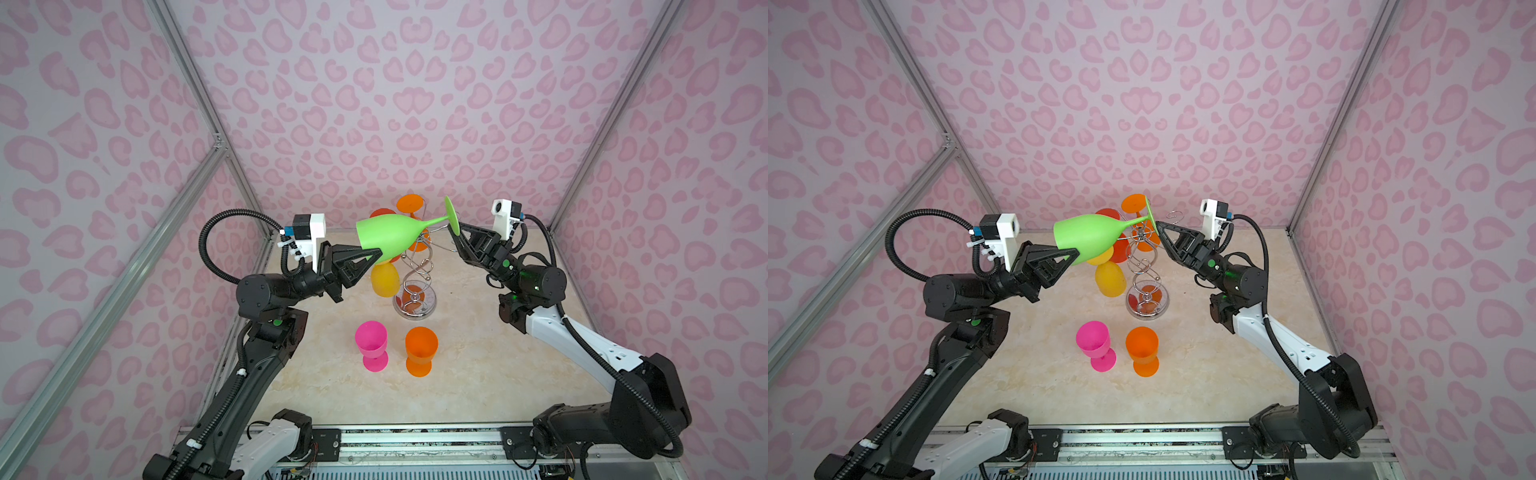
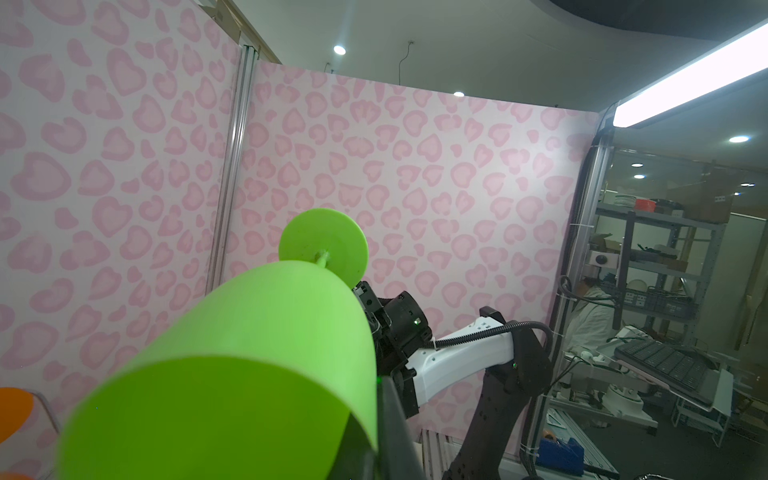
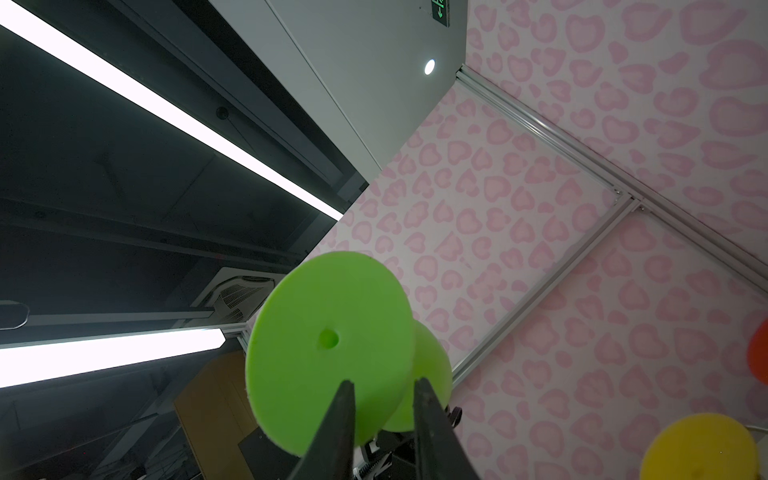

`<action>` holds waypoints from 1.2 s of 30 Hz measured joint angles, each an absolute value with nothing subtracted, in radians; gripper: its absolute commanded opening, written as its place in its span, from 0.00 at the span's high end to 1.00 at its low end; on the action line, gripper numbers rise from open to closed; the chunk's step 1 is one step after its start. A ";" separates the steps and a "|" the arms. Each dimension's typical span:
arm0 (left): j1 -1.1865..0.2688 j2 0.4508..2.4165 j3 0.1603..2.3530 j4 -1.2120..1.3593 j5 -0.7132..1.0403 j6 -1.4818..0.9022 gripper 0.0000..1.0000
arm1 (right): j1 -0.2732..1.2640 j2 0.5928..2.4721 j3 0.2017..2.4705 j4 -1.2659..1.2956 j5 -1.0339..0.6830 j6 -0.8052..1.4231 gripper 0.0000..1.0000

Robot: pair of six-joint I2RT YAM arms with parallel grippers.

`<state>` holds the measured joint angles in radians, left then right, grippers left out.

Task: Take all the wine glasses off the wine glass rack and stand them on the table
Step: 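Close the left gripper on the green glass bowl, then lower the green glass toward the table with the left gripper while the right draws back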

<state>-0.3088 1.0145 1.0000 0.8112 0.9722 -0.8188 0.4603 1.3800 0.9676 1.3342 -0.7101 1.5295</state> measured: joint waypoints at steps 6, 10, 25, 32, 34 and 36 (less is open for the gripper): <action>-0.308 0.950 1.040 0.723 0.979 -0.796 0.98 | 0.402 1.357 0.949 1.317 -0.733 1.525 0.66; -0.308 0.839 1.090 0.511 0.963 -0.671 0.98 | 0.331 1.266 0.923 1.189 -0.753 1.456 0.65; -0.308 0.704 1.329 -0.602 0.194 -0.268 0.98 | 0.197 0.927 1.100 -0.115 -0.383 0.639 0.61; -0.307 0.831 1.329 -0.844 -0.032 -0.288 0.98 | 0.128 0.925 1.068 -0.236 -0.359 0.618 0.61; -0.308 0.876 1.317 -0.866 -0.038 -0.290 0.98 | 0.123 0.929 1.068 -0.237 -0.359 0.618 0.61; -0.308 0.926 1.279 -0.878 -0.033 -0.301 0.98 | 0.122 0.936 1.068 -0.237 -0.361 0.618 0.61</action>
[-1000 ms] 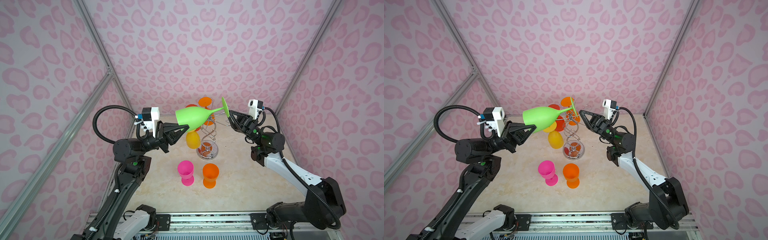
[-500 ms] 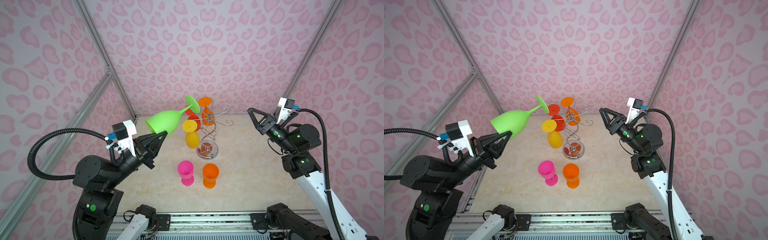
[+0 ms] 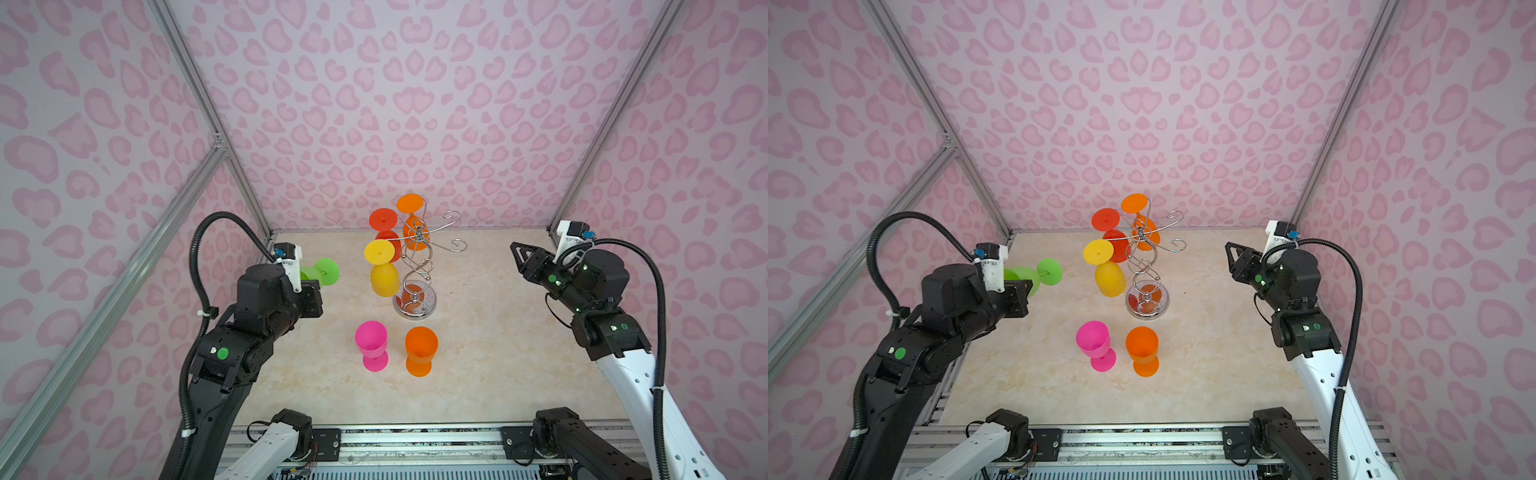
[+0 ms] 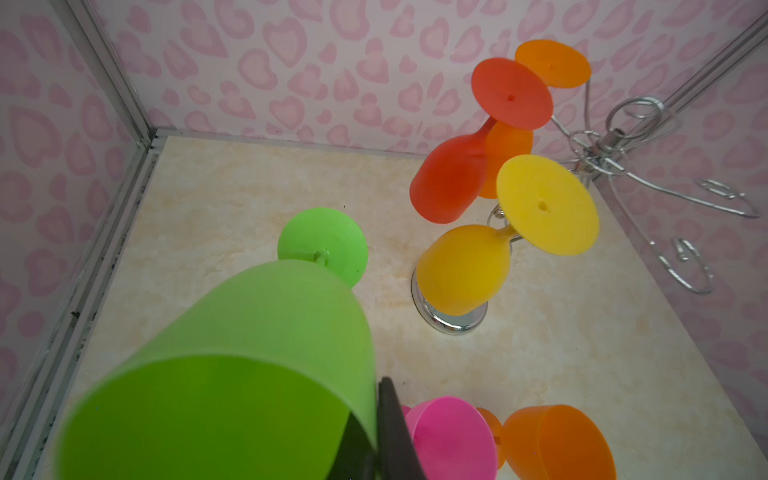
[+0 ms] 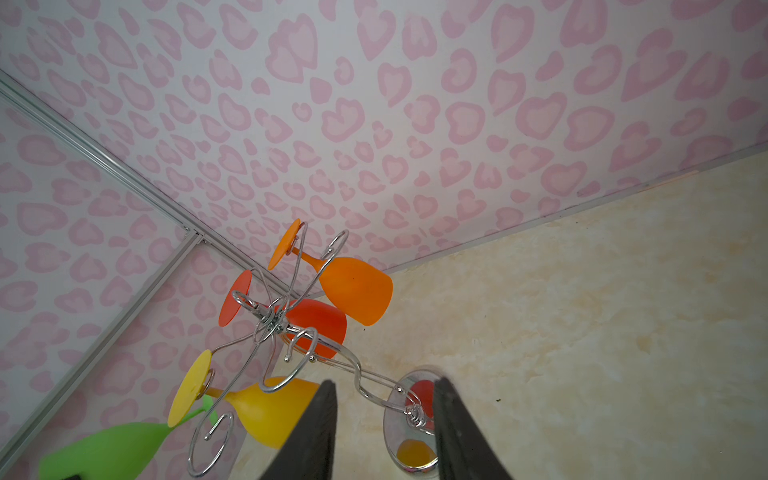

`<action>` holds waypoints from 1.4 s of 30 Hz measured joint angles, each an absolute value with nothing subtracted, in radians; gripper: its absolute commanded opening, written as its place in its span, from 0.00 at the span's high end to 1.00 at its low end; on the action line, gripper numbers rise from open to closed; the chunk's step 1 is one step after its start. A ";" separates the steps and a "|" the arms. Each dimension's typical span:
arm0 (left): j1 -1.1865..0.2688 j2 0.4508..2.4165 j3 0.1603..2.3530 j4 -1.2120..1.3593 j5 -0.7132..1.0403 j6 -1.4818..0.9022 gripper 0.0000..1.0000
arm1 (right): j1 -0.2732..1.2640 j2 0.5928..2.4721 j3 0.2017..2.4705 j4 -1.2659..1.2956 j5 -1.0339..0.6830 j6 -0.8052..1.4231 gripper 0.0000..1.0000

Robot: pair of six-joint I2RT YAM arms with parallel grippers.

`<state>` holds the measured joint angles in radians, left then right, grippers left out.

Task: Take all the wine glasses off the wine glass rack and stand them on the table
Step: 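Lower the green glass toward the table with the left gripper while the right draws back, then set the green glass down beside the pink glass and open the left gripper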

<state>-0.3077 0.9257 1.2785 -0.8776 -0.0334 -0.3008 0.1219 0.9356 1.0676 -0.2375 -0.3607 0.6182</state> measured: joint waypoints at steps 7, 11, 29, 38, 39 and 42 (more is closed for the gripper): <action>-0.308 1.058 1.118 -0.884 0.076 -0.346 0.98 | 0.120 0.965 1.068 -0.250 -0.383 0.622 0.61; -0.312 1.088 1.074 -0.882 0.105 -0.364 0.98 | 0.120 0.976 1.068 -0.261 -0.387 0.622 0.61; -0.411 1.257 1.098 -0.886 0.070 -0.363 0.98 | 0.118 1.000 1.055 -0.237 -0.423 0.661 0.61; -0.430 1.297 1.126 -0.888 0.051 -0.363 0.94 | 0.118 0.999 1.040 -0.237 -0.423 0.660 0.61; -0.432 1.299 1.127 -0.888 0.048 -0.363 0.91 | 0.117 0.999 1.039 -0.237 -0.423 0.660 0.61; -0.434 1.303 1.130 -0.888 0.046 -0.363 0.86 | 0.116 0.999 1.038 -0.237 -0.423 0.660 0.61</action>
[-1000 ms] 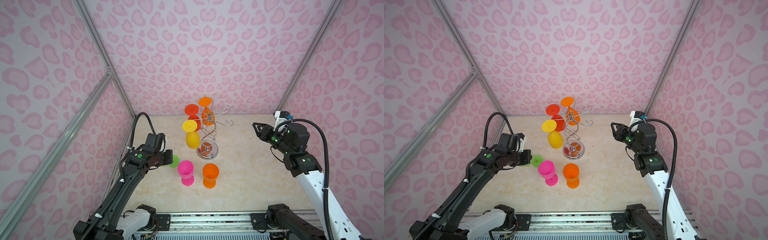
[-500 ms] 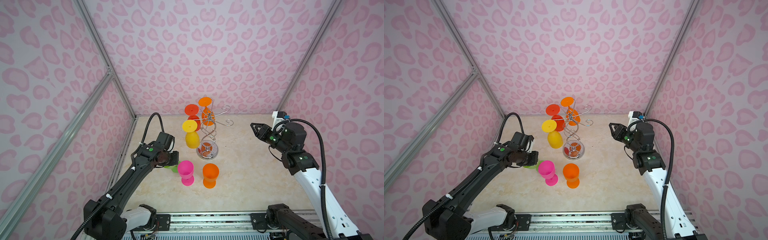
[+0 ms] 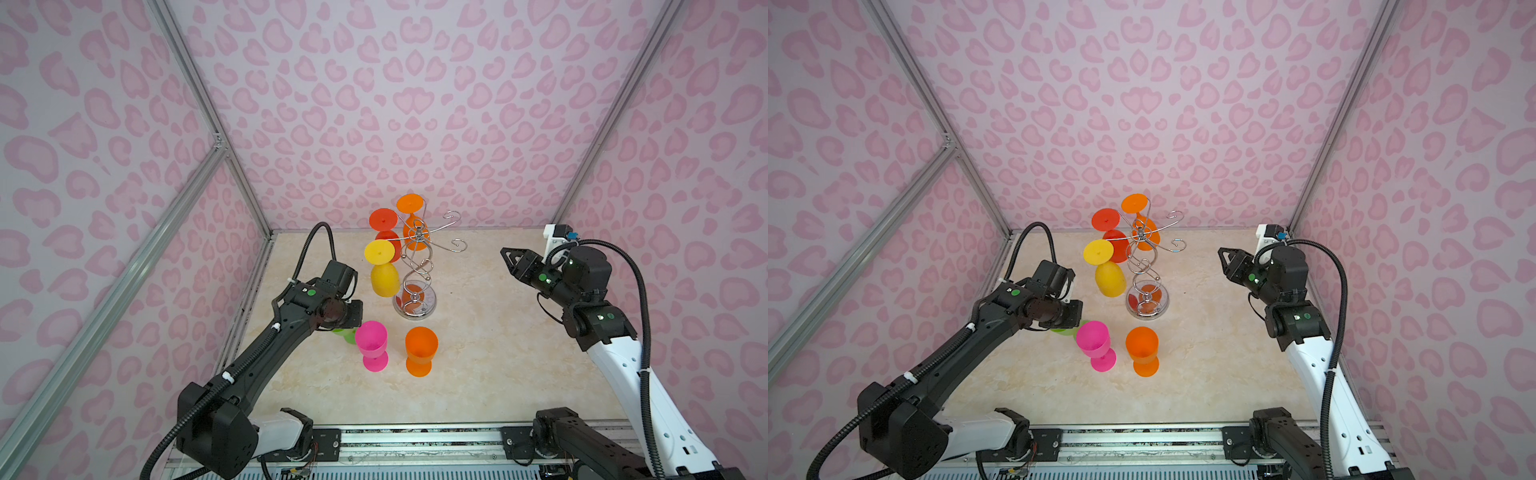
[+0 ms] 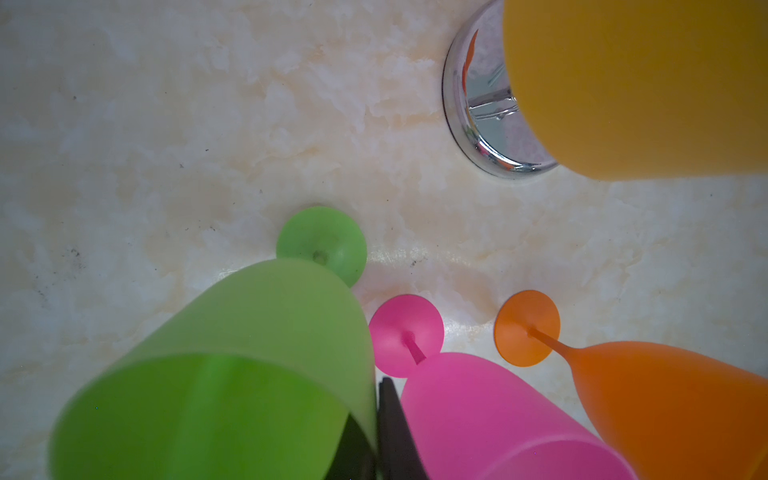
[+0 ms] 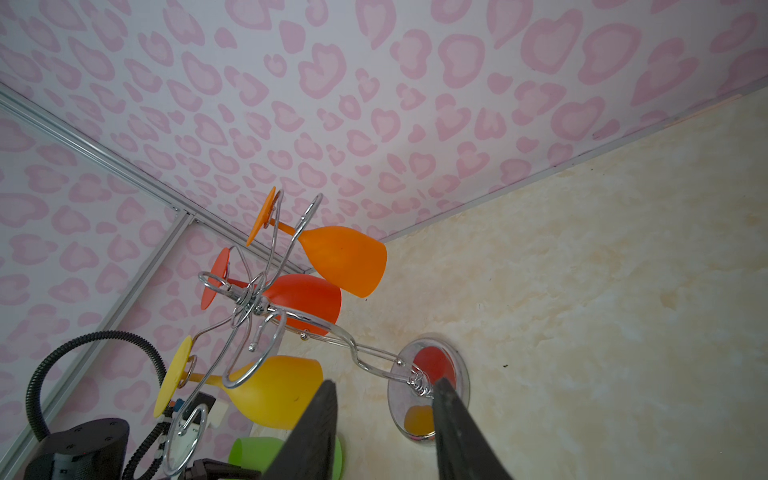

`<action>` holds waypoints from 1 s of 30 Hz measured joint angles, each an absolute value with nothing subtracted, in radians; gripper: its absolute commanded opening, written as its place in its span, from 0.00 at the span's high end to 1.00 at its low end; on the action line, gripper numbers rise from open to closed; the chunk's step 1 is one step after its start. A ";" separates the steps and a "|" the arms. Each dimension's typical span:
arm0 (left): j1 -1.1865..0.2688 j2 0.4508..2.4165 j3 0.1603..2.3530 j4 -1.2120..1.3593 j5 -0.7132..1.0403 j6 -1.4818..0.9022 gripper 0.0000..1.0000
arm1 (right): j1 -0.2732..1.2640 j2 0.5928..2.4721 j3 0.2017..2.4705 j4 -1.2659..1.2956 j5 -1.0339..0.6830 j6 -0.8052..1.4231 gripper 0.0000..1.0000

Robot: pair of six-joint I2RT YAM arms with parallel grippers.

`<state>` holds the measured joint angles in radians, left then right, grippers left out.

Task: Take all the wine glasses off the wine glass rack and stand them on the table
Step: 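Set the green glass down beside the pink glass and open the left gripper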

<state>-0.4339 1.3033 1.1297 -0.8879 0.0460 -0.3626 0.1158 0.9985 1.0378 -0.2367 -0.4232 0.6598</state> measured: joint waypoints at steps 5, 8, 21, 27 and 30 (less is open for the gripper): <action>-0.435 1.307 1.138 -0.892 0.045 -0.363 0.78 | 0.115 0.996 1.030 -0.236 -0.424 0.660 0.61; -0.437 1.307 1.152 -0.892 0.049 -0.363 0.74 | 0.112 0.994 1.021 -0.236 -0.424 0.660 0.61; -0.439 1.246 1.207 -0.894 0.112 -0.362 0.55 | 0.102 0.980 1.009 -0.236 -0.427 0.659 0.61; -0.439 1.146 1.254 -0.896 0.123 -0.367 0.51 | 0.097 0.979 1.002 -0.236 -0.430 0.659 0.60; -0.439 1.052 1.269 -0.887 0.118 -0.396 0.38 | 0.096 0.976 0.995 -0.234 -0.431 0.659 0.61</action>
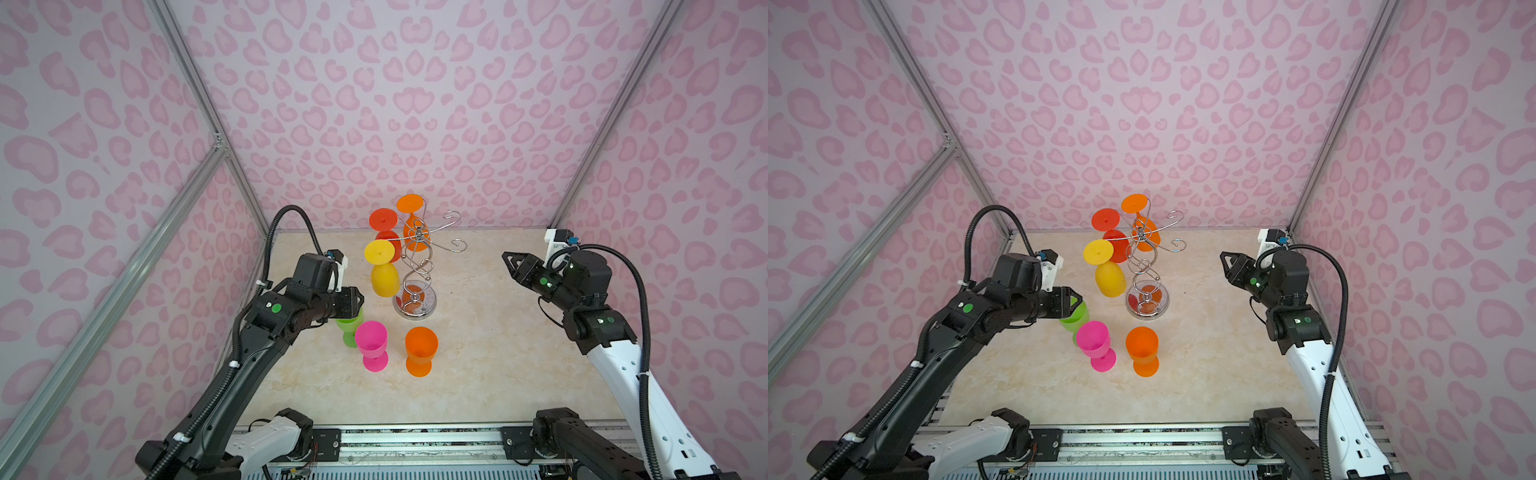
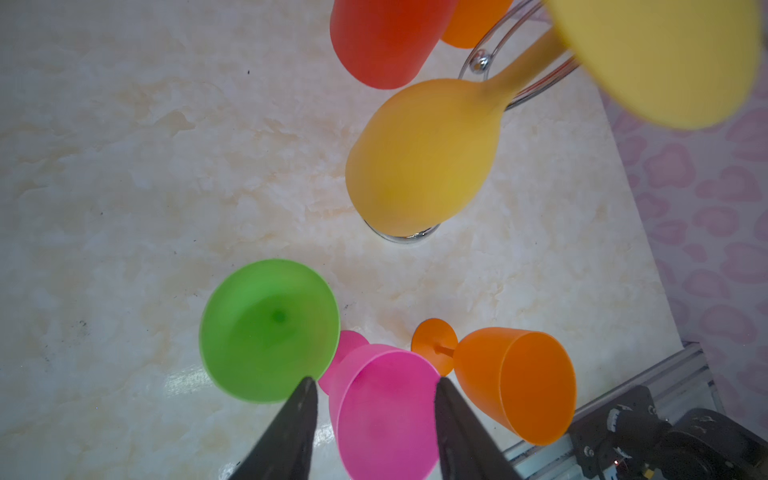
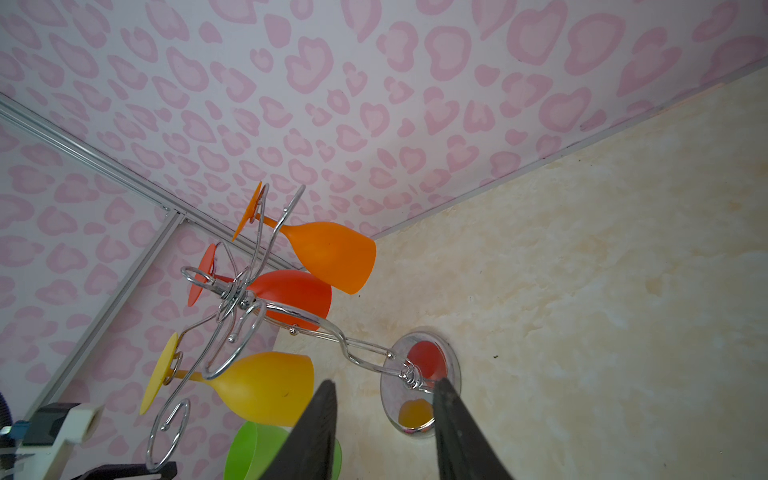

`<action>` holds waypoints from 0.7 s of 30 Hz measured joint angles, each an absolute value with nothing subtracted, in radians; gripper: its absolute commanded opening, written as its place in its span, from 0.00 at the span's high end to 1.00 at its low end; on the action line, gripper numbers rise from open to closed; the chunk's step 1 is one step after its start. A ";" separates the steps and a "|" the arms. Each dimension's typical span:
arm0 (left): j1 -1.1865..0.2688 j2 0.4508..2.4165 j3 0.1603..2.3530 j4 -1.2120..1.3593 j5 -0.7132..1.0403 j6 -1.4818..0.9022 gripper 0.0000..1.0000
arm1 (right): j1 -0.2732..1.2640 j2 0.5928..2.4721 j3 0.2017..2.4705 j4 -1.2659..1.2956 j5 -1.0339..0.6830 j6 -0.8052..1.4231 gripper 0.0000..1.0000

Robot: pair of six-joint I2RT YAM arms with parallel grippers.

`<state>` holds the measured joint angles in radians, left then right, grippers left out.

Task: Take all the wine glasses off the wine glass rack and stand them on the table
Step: 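Set the green glass down beside the pink glass and open the left gripper, then raise the left gripper to the yellow glass foot on the rack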

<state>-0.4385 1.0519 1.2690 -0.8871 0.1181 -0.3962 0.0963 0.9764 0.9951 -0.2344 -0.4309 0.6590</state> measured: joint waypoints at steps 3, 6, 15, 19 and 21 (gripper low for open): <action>-0.422 0.942 1.243 -0.828 0.109 -0.462 0.24 | 0.095 0.976 0.985 -0.233 -0.434 0.659 0.60; -0.377 0.844 1.168 -0.726 0.172 -0.554 0.20 | 0.094 0.976 0.976 -0.229 -0.438 0.660 0.61; -0.223 0.848 0.962 -0.277 0.519 -0.897 0.24 | 0.091 0.962 0.962 -0.228 -0.445 0.662 0.61; -0.208 0.902 0.908 -0.090 0.614 -1.035 0.27 | 0.086 0.949 0.950 -0.228 -0.445 0.662 0.61; -0.204 0.926 0.895 -0.007 0.645 -1.085 0.28 | 0.084 0.942 0.947 -0.228 -0.445 0.663 0.61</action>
<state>-0.2043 0.9264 0.8951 -0.0071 0.6453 -1.0851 0.0837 0.9421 0.9470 -0.2283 -0.4450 0.6628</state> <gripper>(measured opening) 0.731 0.395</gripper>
